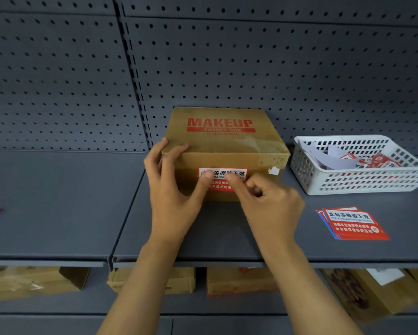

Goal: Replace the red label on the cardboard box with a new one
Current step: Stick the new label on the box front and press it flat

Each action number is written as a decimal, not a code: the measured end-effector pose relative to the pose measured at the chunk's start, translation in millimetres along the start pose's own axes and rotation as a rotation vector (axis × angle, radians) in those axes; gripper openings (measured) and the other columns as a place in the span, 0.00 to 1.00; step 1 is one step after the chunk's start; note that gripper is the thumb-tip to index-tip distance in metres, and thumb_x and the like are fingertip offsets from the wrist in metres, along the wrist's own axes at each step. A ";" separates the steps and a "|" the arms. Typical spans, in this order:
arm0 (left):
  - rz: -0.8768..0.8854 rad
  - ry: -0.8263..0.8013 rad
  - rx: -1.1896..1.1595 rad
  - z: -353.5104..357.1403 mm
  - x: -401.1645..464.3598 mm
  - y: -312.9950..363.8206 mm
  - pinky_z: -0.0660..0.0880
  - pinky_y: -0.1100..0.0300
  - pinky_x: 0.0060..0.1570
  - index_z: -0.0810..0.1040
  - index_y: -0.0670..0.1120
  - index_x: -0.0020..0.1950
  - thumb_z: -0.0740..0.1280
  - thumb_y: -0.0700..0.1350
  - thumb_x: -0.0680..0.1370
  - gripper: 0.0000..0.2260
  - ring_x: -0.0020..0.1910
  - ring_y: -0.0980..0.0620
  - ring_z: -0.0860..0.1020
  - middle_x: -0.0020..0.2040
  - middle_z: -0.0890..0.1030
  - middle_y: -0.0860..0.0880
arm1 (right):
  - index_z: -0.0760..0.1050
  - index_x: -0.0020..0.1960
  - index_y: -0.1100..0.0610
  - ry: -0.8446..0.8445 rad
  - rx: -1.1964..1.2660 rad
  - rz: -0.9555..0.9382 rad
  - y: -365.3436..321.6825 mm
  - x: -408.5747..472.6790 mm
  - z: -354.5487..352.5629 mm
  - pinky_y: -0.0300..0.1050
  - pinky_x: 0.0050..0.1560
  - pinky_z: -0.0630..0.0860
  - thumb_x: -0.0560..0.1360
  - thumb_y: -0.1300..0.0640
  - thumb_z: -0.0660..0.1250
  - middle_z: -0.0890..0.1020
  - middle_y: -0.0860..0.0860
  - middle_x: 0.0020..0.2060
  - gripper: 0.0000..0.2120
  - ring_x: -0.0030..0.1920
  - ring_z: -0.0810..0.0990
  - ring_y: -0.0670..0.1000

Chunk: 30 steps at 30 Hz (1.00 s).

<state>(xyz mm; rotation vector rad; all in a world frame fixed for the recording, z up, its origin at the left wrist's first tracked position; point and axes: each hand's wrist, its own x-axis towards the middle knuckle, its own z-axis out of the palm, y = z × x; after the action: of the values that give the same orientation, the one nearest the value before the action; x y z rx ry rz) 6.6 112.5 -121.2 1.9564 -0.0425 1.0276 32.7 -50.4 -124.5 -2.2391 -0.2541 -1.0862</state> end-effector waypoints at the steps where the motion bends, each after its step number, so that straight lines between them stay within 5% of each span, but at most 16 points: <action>1: 0.006 0.000 0.017 0.4 0.1 -0.6 0.60 0.73 0.68 0.73 0.44 0.68 0.76 0.47 0.74 0.25 0.73 0.69 0.59 0.74 0.62 0.44 | 0.72 0.25 0.55 -0.006 -0.009 -0.032 -4.1 -1.7 3.8 0.43 0.22 0.65 0.73 0.35 0.72 0.73 0.47 0.19 0.29 0.20 0.70 0.50; 6: 0.014 -0.002 0.062 -0.2 -0.1 -5.7 0.59 0.76 0.68 0.72 0.45 0.68 0.76 0.46 0.74 0.25 0.72 0.71 0.57 0.74 0.63 0.45 | 0.69 0.24 0.55 -0.015 -0.054 -0.042 -3.6 -3.3 9.9 0.39 0.25 0.59 0.73 0.35 0.72 0.70 0.47 0.18 0.30 0.20 0.67 0.49; 13: 0.019 -0.005 0.042 1.2 -0.1 -6.7 0.60 0.72 0.70 0.72 0.44 0.69 0.72 0.42 0.78 0.21 0.75 0.53 0.63 0.74 0.63 0.42 | 0.70 0.26 0.57 -0.014 -0.076 0.049 10.8 -1.9 -0.8 0.41 0.25 0.60 0.72 0.35 0.72 0.68 0.48 0.19 0.30 0.21 0.66 0.53; 21: 0.013 -0.057 0.017 -2.4 -1.2 -3.8 0.63 0.64 0.73 0.69 0.46 0.71 0.74 0.46 0.76 0.26 0.77 0.55 0.60 0.76 0.59 0.44 | 0.70 0.26 0.57 -0.016 -0.065 0.026 10.1 -4.8 -4.0 0.41 0.24 0.61 0.72 0.37 0.73 0.69 0.47 0.19 0.29 0.20 0.67 0.52; 27: 0.047 -0.098 0.116 -7.1 -2.6 -6.5 0.56 0.81 0.66 0.68 0.49 0.73 0.78 0.49 0.71 0.33 0.75 0.71 0.52 0.79 0.57 0.45 | 0.68 0.26 0.53 -0.057 -0.070 -0.113 -5.5 -11.2 7.5 0.37 0.28 0.56 0.73 0.36 0.71 0.73 0.46 0.21 0.28 0.23 0.64 0.45; 30: 0.033 -0.087 0.118 -7.7 -2.5 -8.1 0.57 0.81 0.66 0.69 0.49 0.72 0.78 0.48 0.72 0.31 0.77 0.65 0.56 0.78 0.59 0.46 | 0.68 0.26 0.54 -0.058 -0.104 -0.075 -3.2 -9.4 8.0 0.38 0.29 0.55 0.73 0.36 0.71 0.71 0.47 0.19 0.29 0.22 0.63 0.47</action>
<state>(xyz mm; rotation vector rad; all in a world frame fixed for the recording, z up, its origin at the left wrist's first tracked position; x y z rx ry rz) 3.3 122.0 -126.7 2.1129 -0.0640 0.9857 30.4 -42.1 -133.8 -2.3727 -0.3153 -1.0980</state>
